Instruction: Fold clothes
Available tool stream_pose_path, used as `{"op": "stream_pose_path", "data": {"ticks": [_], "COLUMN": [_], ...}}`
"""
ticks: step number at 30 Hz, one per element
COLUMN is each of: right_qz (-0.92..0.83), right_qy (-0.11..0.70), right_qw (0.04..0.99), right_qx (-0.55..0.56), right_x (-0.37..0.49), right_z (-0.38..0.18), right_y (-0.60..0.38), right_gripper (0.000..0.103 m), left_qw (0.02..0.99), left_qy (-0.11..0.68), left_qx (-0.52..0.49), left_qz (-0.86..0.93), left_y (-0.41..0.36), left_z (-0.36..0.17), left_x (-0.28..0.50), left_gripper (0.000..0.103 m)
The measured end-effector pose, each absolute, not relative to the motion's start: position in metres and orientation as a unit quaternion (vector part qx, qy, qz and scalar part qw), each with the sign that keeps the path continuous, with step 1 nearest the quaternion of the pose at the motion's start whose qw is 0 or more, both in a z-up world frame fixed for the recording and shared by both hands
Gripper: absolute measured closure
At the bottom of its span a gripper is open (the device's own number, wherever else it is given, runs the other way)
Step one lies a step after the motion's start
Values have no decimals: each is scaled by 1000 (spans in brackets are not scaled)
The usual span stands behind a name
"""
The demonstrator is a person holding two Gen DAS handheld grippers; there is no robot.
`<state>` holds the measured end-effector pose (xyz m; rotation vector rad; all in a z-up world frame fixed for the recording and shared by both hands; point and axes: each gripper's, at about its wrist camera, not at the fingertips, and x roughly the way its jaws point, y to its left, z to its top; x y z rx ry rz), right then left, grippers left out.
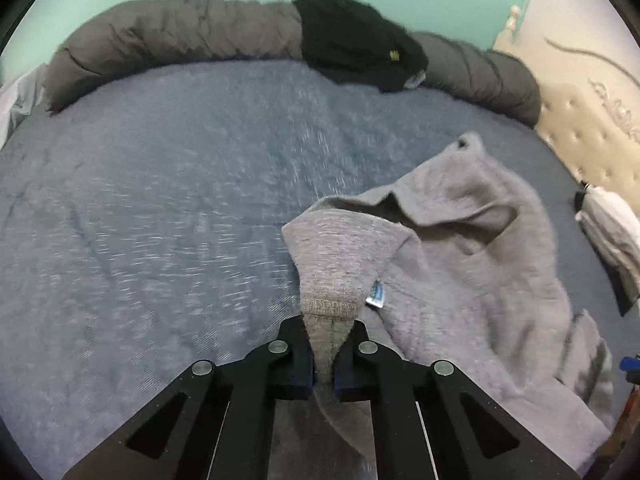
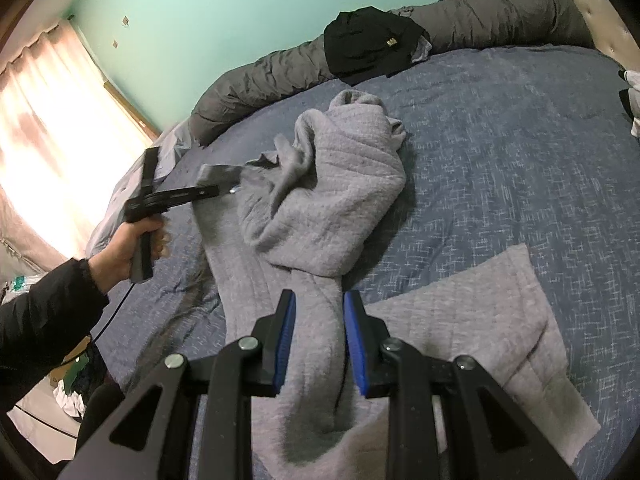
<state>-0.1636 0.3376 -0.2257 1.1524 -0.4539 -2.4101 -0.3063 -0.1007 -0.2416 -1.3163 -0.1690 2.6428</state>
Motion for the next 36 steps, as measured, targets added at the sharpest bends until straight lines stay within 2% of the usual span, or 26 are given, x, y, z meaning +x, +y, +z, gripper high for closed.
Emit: {"op": "stream_pose_path", "data": {"ticks": [11, 16, 21, 27, 34, 36], "right_qz": [-880, -879, -878, -871, -862, -857], "right_qy": [-129, -113, -115, -108, -122, -119], "right_qw": [227, 222, 214, 188, 94, 60], "right_qx": [397, 407, 412, 441, 484, 497], "right_x": [-134, -125, -120, -118, -118, -116], "right_z": [-183, -178, -180, -195, -232, -243], "right_y": [321, 315, 318, 334, 388, 405], "right_gripper": [78, 74, 73, 71, 55, 54], "left_qw": [35, -4, -34, -59, -63, -65], "left_qy": [-71, -78, -98, -141, -163, -165], "left_qx": [-407, -403, -409, -441, -469, -473], "left_qz": [910, 912, 907, 885, 866, 863], "left_y": [-187, -226, -259, -291, -292, -292], "left_z": [-160, -142, -150, -193, -238, -245], "left_x": [-186, -143, -107, -87, -86, -90], "left_gripper": [98, 98, 98, 98, 98, 98]}}
